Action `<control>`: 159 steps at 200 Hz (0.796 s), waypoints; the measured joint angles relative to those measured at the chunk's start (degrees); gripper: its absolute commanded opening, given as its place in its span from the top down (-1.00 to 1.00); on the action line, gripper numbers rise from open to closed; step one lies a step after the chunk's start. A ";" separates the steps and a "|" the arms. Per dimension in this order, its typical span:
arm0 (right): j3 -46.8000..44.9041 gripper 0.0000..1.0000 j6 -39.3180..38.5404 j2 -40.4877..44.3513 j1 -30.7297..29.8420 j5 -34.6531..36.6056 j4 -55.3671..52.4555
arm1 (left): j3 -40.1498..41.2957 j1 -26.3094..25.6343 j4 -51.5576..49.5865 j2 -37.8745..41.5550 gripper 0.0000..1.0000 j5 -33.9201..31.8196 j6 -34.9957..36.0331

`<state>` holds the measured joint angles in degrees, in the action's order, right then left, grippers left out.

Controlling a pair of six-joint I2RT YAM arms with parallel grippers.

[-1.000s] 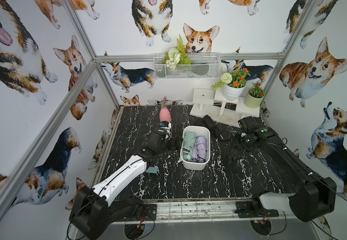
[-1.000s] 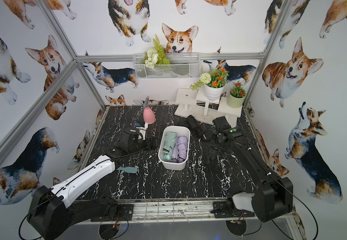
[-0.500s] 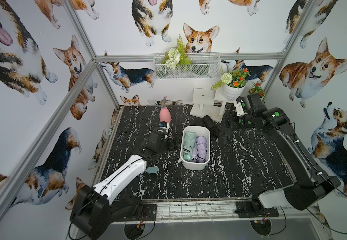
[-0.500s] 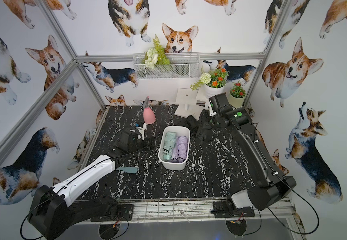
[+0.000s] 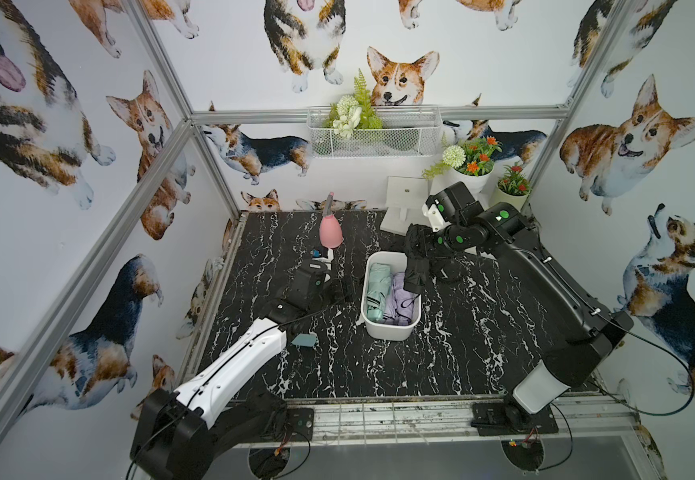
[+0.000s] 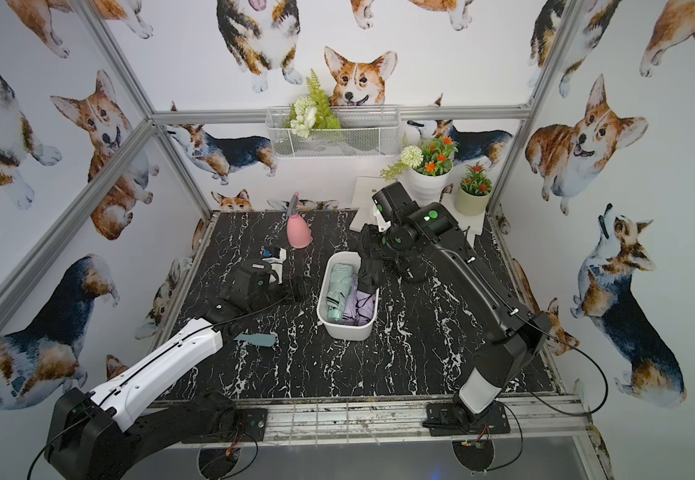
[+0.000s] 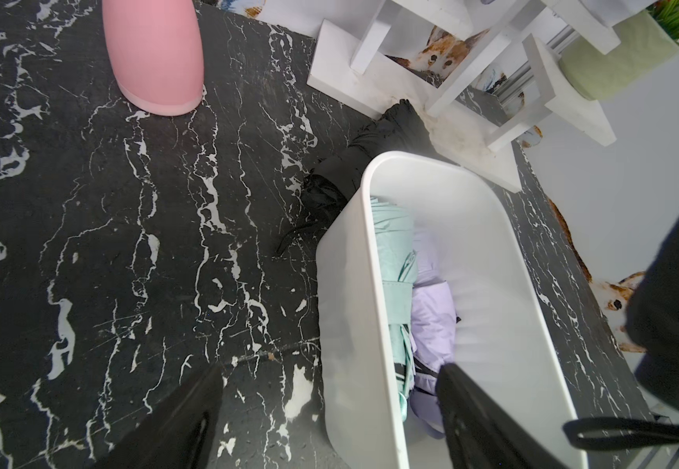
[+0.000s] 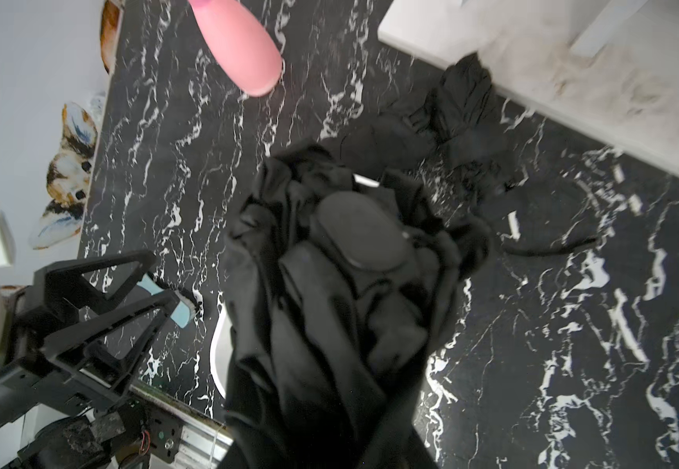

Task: Put the umbrella into the storage box
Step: Place the umbrella in the storage box.

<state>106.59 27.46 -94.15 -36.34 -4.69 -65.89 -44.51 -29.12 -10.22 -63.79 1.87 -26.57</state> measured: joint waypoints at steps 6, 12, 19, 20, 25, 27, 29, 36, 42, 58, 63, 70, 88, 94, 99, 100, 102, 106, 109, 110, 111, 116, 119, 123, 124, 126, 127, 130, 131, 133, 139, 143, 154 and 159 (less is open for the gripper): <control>-1.22 0.63 0.33 -0.39 0.00 -0.55 0.44 | 0.15 0.00 -0.02 0.09 -0.75 -0.02 -0.02; -2.34 0.63 1.14 -0.85 -0.02 -1.16 1.01 | 0.28 0.00 0.00 0.11 -0.75 -0.04 -0.02; -3.32 0.62 1.49 -1.42 -0.02 -1.77 1.62 | 0.39 0.00 -0.02 0.11 -0.74 -0.07 -0.04; -3.41 0.62 1.51 -1.49 -0.02 -1.84 1.68 | 0.39 0.00 -0.02 0.11 -0.74 -0.07 -0.04; -3.93 0.61 1.84 -1.84 -0.02 -2.14 2.16 | 0.39 0.00 -0.11 0.11 -0.74 -0.11 -0.04; -4.22 0.61 2.05 -2.03 -0.02 -2.27 2.40 | 0.39 0.00 -0.15 0.11 -0.75 -0.11 -0.04; -4.35 0.60 2.23 -2.14 -0.02 -2.38 2.60 | 0.39 0.00 -0.17 0.11 -0.75 -0.13 -0.04; -5.07 0.57 2.73 -2.75 -0.02 -2.91 3.50 | 0.42 0.00 -0.17 0.11 -0.75 -0.13 -0.04; -5.64 0.55 2.80 -3.23 -0.04 -3.21 4.22 | 0.42 0.00 -0.17 0.11 -0.75 -0.13 -0.04; -7.56 0.48 3.76 -4.66 -0.04 -4.31 6.34 | 0.42 0.00 -0.20 0.11 -0.74 -0.11 -0.04; -8.22 0.45 4.22 -5.05 -0.07 -4.63 6.97 | 0.42 0.00 -0.20 0.11 -0.74 -0.11 -0.04; -8.90 0.40 4.24 -5.62 -0.09 -4.96 7.61 | 0.42 0.00 -0.22 0.09 -0.74 -0.11 -0.04; -9.77 0.15 4.66 -7.19 -0.15 -5.99 9.05 | 0.39 -0.02 -0.26 -0.04 -0.73 -0.02 -0.02; -9.88 0.07 4.92 -7.58 -0.15 -6.19 9.29 | 0.37 -0.02 -0.35 -0.07 -0.72 0.00 -0.02; -10.01 0.03 5.14 -7.78 -0.15 -6.29 9.42 | 0.35 -0.02 -0.44 -0.09 -0.72 0.02 0.00; -10.05 0.02 5.16 -7.82 -0.15 -6.34 9.46 | 0.35 -0.02 -0.44 -0.09 -0.72 0.02 0.00; -10.10 0.00 5.20 -7.87 -0.15 -6.38 9.49 | 0.33 -0.02 -0.48 -0.09 -0.73 0.02 0.00; -10.21 -0.03 5.25 -7.91 -0.15 -6.43 9.49 | 0.28 0.00 -0.61 -0.09 -0.72 0.02 0.00; -10.29 -0.08 5.25 -7.91 -0.15 -6.51 9.49 | 0.28 0.00 -0.68 -0.09 -0.73 0.02 0.00; -10.32 -0.09 5.25 -7.91 -0.15 -6.51 9.49 | 0.28 0.00 -0.70 -0.09 -0.73 0.02 0.00; -10.38 -0.11 5.25 -7.91 -0.15 -6.54 9.49 | 0.28 0.00 -0.70 -0.09 -0.73 0.02 0.00; -10.58 -0.17 5.09 -7.78 -0.15 -6.62 9.49 | 0.28 0.00 -0.74 -0.09 -0.73 0.02 0.00; -10.75 -0.21 4.98 -7.63 -0.15 -6.64 9.51 | 0.28 0.00 -0.76 -0.11 -0.73 0.02 0.02; -11.02 -0.24 4.63 -7.39 -0.15 -6.64 9.60 | 0.28 0.00 -0.81 -0.13 -0.73 0.02 0.02; -11.13 -0.25 4.50 -7.26 -0.15 -6.62 9.60 | 0.28 0.00 -0.81 -0.13 -0.73 0.02 0.02; -11.34 -0.25 4.33 -7.04 -0.15 -6.58 9.66 | 0.28 0.00 -0.81 -0.15 -0.73 0.02 0.04; -11.41 -0.25 4.28 -6.97 -0.15 -6.56 9.70 | 0.28 0.00 -0.81 -0.20 -0.73 0.02 0.04; -11.76 -0.31 4.02 -6.58 -0.15 -6.47 9.79 | 0.28 0.00 -0.79 -0.24 -0.74 0.02 0.07; -11.82 -0.33 3.98 -6.47 -0.15 -6.43 9.79 | 0.28 0.00 -0.76 -0.28 -0.74 0.02 0.07; -12.02 -0.34 3.87 -6.19 -0.15 -6.29 9.88 | 0.28 0.00 -0.72 -0.37 -0.74 0.02 0.09; -12.72 -0.38 3.56 -5.16 -0.15 -5.92 10.14 | 0.28 0.00 -0.61 -0.63 -0.74 0.02 0.24; -13.18 -0.42 3.10 -4.39 -0.13 -5.73 10.25 | 0.28 0.00 -0.57 -0.90 -0.75 0.04 0.26; -14.49 -0.47 2.27 -2.27 0.22 -5.44 10.91 | 0.15 0.00 -0.26 -1.90 -0.75 0.09 0.55; -15.21 -0.47 1.88 -1.36 0.44 -5.40 11.45 | -0.15 0.00 -0.22 -2.47 -0.75 0.24 0.79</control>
<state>91.37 29.34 -95.50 -35.90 -10.09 -54.43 -44.66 -29.12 -10.44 -66.26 2.11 -25.78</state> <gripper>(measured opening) 0.734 0.874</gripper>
